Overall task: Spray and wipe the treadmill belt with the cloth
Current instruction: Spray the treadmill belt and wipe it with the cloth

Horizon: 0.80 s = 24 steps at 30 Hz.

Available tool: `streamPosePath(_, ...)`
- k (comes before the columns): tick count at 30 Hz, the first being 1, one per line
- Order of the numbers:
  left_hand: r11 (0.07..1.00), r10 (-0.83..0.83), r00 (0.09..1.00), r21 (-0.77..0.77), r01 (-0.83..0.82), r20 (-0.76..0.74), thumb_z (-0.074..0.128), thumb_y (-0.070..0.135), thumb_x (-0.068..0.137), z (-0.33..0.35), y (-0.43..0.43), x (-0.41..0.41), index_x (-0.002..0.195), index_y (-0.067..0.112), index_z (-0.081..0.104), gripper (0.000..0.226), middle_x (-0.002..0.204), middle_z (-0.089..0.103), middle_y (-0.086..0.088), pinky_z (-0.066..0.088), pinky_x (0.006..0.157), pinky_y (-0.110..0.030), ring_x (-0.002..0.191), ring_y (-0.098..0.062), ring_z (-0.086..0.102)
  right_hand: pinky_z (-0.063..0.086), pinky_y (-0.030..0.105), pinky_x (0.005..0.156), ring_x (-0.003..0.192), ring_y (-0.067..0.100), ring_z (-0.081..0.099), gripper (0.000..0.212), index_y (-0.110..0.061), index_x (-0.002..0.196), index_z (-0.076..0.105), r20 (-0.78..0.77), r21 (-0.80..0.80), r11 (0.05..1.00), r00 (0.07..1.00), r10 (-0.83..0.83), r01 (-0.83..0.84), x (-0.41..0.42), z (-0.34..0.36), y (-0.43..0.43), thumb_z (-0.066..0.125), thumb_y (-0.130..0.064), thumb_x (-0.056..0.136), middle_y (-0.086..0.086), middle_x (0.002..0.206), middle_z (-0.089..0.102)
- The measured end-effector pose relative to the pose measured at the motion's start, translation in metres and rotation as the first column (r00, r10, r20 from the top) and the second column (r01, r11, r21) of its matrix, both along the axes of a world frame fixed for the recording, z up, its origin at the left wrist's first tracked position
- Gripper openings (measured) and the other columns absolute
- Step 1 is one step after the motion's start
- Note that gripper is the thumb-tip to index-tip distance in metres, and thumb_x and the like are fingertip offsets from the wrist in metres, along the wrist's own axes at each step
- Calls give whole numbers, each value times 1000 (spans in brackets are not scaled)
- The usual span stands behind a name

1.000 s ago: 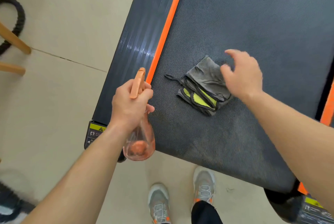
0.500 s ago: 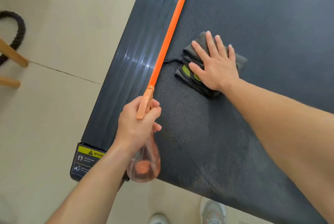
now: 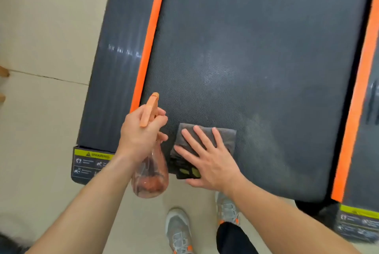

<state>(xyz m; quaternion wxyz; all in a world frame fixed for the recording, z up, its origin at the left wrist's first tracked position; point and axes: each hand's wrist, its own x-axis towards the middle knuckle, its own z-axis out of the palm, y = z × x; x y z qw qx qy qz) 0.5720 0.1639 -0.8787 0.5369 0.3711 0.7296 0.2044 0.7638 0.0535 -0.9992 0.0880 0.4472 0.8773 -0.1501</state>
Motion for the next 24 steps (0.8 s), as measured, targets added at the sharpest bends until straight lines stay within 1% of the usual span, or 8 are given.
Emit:
streamPosePath(3, 997, -74, 996, -10, 75, 59, 69, 6, 95, 6, -13, 28, 85, 38, 64, 33, 91, 66, -2, 54, 61, -34, 47, -16, 63, 12, 67, 120, 158, 34, 10, 85, -40, 159, 26, -2, 16, 995, 996, -94, 94, 35, 3, -20, 54, -71, 85, 4, 172, 11)
streamPosePath(6, 985, -172, 982, -8, 173, 75, 71, 7, 93, 6, -24, 54, 84, 39, 63, 34, 91, 66, -2, 49, 50, -26, 45, -18, 63, 16, 65, 121, 157, 32, 15, 75, -40, 158, 31, 10, 51, 936, 937, -349, 348, 86, 3, -14, 51, -63, 90, 3, 171, 15)
streamPosePath(8, 971, -236, 969, -16, 238, 71, 76, 14, 86, 3, -32, 69, 85, 40, 65, 28, 89, 68, 1, 50, 51, -25, 46, -20, 66, 13, 65, 121, 158, 31, 12, 72, -40, 160, 26, 52, 83, 813, 812, -581, 576, 126, 3, -4, 45, -62, 94, 3, 172, 11)
streamPosePath(10, 956, -290, 956, -28, 292, 52, 75, 22, 78, -1, -38, 82, 84, 35, 69, 16, 82, 71, 6, 53, 59, -30, 48, -23, 69, 9, 65, 121, 158, 31, 5, 70, -40, 161, 19, 81, 66, 604, 599, -797, 795, 158, 5, -1, 38, -62, 98, 3, 173, 3)
streamPosePath(12, 940, -339, 940, -33, 340, 40, 75, 16, 82, -7, -45, 92, 82, 24, 70, 10, 79, 70, 6, 51, 58, -30, 48, -23, 70, 10, 68, 121, 158, 34, 3, 70, -37, 162, 17, 89, 48, 463, 458, -885, 885, 167, 7, -14, 42, -56, 99, 6, 172, 1)
streamPosePath(18, 903, -425, 904, -54, 427, 38, 73, 14, 88, -10, -68, 108, 85, 19, 69, 7, 76, 66, 6, 53, 59, -32, 50, -23, 71, 23, 80, 108, 151, 46, 25, 79, -21, 153, 44, 27, -22, 628, 628, -777, 778, 112, 17, -98, 77, -23, 81, 13, 166, 30)
streamPosePath(21, 903, -416, 908, -93, 419, 50, 72, 12, 88, -8, -79, 109, 84, 18, 69, 8, 76, 66, 1, 51, 53, -30, 47, -19, 68, 30, 82, 101, 144, 50, 37, 74, -15, 144, 55, 21, -69, 633, 636, -772, 771, 89, 20, -114, 82, -17, 75, 15, 159, 42)
streamPosePath(24, 884, -440, 896, -145, 443, 54, 72, 11, 88, -6, -86, 111, 86, 15, 70, 5, 77, 66, 0, 51, 53, -29, 45, -16, 66, 31, 82, 100, 144, 50, 38, 67, -12, 140, 59, 6, -122, 609, 614, -789, 784, 82, 26, -111, 80, -16, 77, 15, 158, 44)
